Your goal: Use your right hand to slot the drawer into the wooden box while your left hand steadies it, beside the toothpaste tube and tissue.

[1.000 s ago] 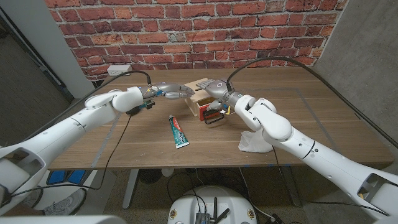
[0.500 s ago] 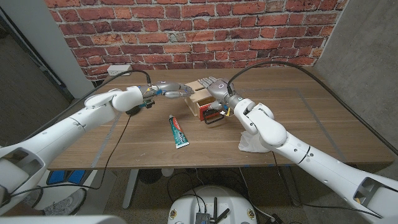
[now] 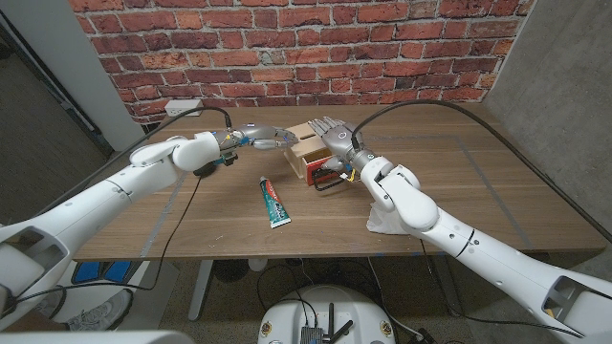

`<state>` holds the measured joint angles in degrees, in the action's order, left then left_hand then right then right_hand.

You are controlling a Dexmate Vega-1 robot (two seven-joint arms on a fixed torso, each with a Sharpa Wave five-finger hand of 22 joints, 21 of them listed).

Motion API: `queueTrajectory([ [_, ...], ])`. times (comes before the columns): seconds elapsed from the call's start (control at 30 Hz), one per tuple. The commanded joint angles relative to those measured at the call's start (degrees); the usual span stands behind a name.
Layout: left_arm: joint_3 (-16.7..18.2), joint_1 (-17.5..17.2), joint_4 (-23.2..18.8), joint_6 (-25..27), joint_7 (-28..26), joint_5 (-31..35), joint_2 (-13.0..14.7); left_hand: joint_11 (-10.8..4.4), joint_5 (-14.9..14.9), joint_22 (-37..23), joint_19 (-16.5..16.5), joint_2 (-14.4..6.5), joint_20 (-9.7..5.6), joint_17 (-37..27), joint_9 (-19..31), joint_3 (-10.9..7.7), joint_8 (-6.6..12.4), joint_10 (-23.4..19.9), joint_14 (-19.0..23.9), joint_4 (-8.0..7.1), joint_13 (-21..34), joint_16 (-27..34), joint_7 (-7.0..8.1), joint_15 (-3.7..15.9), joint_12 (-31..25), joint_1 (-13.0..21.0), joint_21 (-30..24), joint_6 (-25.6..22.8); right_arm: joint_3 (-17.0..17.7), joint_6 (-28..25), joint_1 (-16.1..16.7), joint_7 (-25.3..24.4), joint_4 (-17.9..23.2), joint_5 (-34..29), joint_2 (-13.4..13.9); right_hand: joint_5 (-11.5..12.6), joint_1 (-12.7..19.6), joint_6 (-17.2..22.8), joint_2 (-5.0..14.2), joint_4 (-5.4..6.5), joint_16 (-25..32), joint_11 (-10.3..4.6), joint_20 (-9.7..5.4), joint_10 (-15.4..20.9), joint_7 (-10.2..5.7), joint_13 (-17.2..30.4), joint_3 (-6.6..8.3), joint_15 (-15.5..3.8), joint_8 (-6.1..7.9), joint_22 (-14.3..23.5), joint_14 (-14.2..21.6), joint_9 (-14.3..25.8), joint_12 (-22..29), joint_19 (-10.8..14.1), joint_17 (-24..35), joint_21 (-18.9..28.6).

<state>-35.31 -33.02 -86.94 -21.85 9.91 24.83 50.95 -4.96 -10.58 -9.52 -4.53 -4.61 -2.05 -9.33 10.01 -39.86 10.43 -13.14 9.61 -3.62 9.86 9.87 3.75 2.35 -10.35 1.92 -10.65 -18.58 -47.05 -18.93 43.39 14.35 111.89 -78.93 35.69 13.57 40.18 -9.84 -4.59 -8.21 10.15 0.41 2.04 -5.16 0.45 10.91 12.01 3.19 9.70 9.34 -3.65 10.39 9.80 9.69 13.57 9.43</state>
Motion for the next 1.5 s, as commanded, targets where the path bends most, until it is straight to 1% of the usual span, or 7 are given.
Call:
queueTrajectory([
  [0.03,-0.39,0.57,0.63,-0.13,0.15,0.01,-0.41,0.01,0.01,-0.11,-0.49,-4.21,-9.70,-0.14,0.08,-0.56,0.33,-0.24,0.21,-0.02,0.11,0.13,-0.13,4.64,-0.23,0.38,-0.10,-0.09,-1.45,-1.15,-0.16,-3.37,-2.81,-0.58,-0.79,0.39,-0.09,-3.84,-0.54,0.04,0.11,0.26,-0.03,-0.89,0.85,0.07,-0.39,0.10,0.33,0.09,-0.94,0.14,0.34,-0.41,0.00,0.30],
  [0.2,-0.55,0.79,0.94,-0.27,0.26,-0.03,-0.56,-0.02,0.02,-0.12,-0.50,-4.21,-9.65,-0.14,0.08,-0.63,0.32,-0.28,0.22,0.00,0.11,0.12,-0.14,4.67,-0.24,0.36,-0.10,-0.09,-2.09,-1.52,-0.63,-4.50,-4.12,-0.91,-1.05,0.54,-0.26,-4.08,-0.63,0.08,0.15,0.46,-0.05,-1.14,1.48,0.04,-0.43,0.44,0.40,0.09,-1.33,0.14,0.42,-0.53,-0.15,0.43],
  [0.57,-0.72,0.98,1.21,-0.49,0.39,-0.11,-0.58,0.02,0.05,-0.12,-0.60,-4.15,-9.72,-0.14,0.08,-0.82,0.41,-0.54,0.55,0.05,0.11,0.22,0.05,4.83,-0.33,0.28,-0.13,-0.34,-3.10,-2.59,-1.11,-8.99,-6.33,-1.02,-1.46,0.83,-0.51,-3.67,-0.61,0.16,0.59,0.47,-0.14,-0.66,1.38,0.00,-0.42,0.64,0.78,0.07,-0.96,0.13,0.84,-0.05,-0.39,0.79],
  [0.73,-0.54,0.66,0.78,-0.16,0.54,-0.30,-0.26,0.01,0.06,-0.12,-0.70,-4.12,-9.68,-0.14,0.09,-0.91,0.46,-0.93,0.83,0.07,0.11,0.29,0.05,4.82,-0.46,0.24,-0.15,-0.51,-3.78,-2.54,-1.82,-9.04,-7.01,-1.16,-1.51,0.93,-0.59,-3.48,-0.58,0.20,0.69,0.45,-0.17,-0.44,1.31,-0.01,-0.41,0.69,0.90,0.06,-0.87,0.12,0.97,0.12,-0.46,0.89],
  [0.9,-0.44,0.42,0.49,0.12,0.63,-0.41,-0.10,0.02,0.07,-0.12,-0.76,-4.11,-9.66,-0.14,0.09,-0.97,0.50,-1.05,0.95,0.08,0.11,0.31,0.03,4.82,-0.48,0.21,-0.16,-0.63,-4.27,-2.70,-2.20,-10.60,-8.05,-1.12,-1.60,1.13,-0.70,-2.80,-0.53,0.23,1.03,0.31,-0.46,0.24,1.32,-0.03,-0.37,0.51,1.20,0.06,-0.25,0.11,1.28,0.83,-0.62,1.16],
  [1.07,-0.44,0.27,0.49,0.26,0.54,-0.48,-0.18,-0.07,0.08,-0.12,-0.96,-4.09,-9.59,-0.14,0.09,-1.05,0.61,-1.30,1.37,0.09,0.10,0.41,0.00,4.93,-0.54,0.17,-0.23,-0.97,-4.56,-2.76,-2.50,-11.13,-8.48,-0.77,-1.52,1.23,-0.78,-2.57,-0.53,0.24,1.16,0.23,-0.57,0.51,1.23,-0.04,-0.36,0.48,1.28,0.06,-0.01,0.10,1.38,1.28,-0.72,1.30],
  [1.5,-0.92,1.05,1.43,-0.09,0.96,-0.48,-0.72,-0.14,0.10,-0.12,-1.43,-4.02,-9.67,-0.14,0.10,-1.23,0.70,-1.82,1.89,0.10,0.09,0.45,0.04,4.99,-0.61,0.07,-0.34,-1.46,-5.03,-3.24,-3.08,-12.18,-9.20,0.22,-1.75,1.45,-0.91,-1.99,-0.45,0.28,1.35,0.24,-0.59,1.04,1.13,-0.05,-0.30,0.45,1.46,0.05,0.38,0.09,1.55,1.76,-0.88,1.39],
])
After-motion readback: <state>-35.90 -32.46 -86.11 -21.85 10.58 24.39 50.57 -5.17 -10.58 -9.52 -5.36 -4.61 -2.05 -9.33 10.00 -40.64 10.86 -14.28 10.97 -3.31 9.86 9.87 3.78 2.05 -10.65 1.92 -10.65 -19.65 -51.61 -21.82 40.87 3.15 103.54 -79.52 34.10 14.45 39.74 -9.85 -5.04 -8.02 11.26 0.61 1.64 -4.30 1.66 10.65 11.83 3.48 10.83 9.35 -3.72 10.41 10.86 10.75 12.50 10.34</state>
